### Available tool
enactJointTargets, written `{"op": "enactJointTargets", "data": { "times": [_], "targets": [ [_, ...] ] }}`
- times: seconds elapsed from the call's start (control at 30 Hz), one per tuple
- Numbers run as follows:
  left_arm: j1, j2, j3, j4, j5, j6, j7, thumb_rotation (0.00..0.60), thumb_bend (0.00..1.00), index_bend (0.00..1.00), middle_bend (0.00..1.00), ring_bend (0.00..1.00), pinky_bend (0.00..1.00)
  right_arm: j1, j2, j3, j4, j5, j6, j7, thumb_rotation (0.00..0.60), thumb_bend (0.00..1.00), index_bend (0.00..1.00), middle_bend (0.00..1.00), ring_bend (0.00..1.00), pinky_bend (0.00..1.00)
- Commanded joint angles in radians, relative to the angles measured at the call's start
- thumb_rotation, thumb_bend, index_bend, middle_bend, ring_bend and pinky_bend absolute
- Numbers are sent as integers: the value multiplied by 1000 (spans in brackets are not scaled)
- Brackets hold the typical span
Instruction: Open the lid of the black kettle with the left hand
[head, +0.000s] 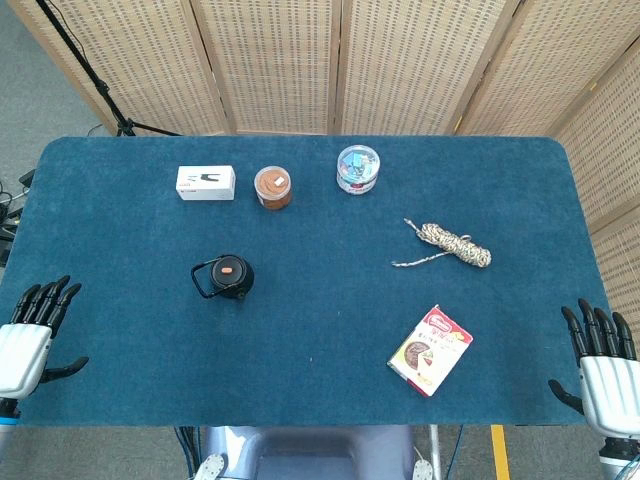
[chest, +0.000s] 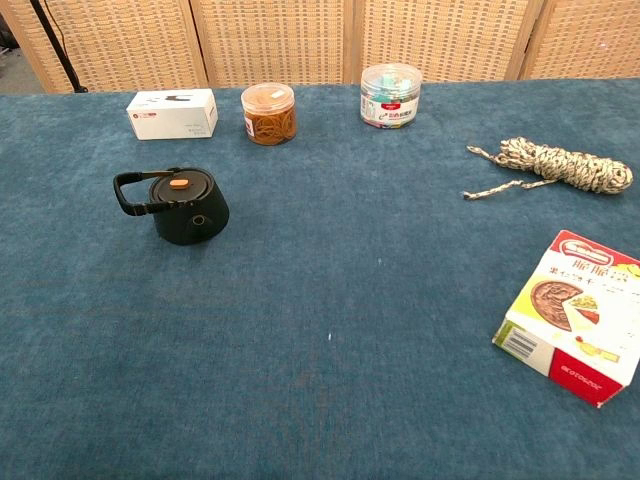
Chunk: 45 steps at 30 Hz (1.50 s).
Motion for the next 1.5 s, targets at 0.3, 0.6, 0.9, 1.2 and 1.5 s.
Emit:
{"op": "enactJointTargets", "data": {
  "times": [0.3, 0.6, 0.9, 1.2, 1.5],
  "targets": [
    [-9, -6, 0, -4, -8, -21, 21, 600, 84, 0, 0, 0, 0, -2, 2, 2, -5, -1, 8, 5, 600, 56, 0, 0, 0, 0],
    [-139, 6, -52, -51, -19, -179, 34, 600, 68, 0, 0, 0, 0, -1, 7, 20, -9, 30, 12, 8, 600, 55, 0, 0, 0, 0],
    [-335, -5, -153, -89, -71, -376, 31, 600, 107, 49, 0, 0, 0, 15, 5, 50, -3, 98, -12, -1, 600, 56, 0, 0, 0, 0],
    [-504, -57, -231, -109, -312, -590, 132, 600, 334, 281, 0, 0, 0, 22, 5, 56, -7, 125, -24, -4, 600, 57, 0, 0, 0, 0],
    [-612, -152, -242, -42, -568, -640, 277, 600, 379, 319, 0, 0, 0, 26, 14, 62, -16, 160, -34, -6, 600, 56, 0, 0, 0, 0]
  ]
}}
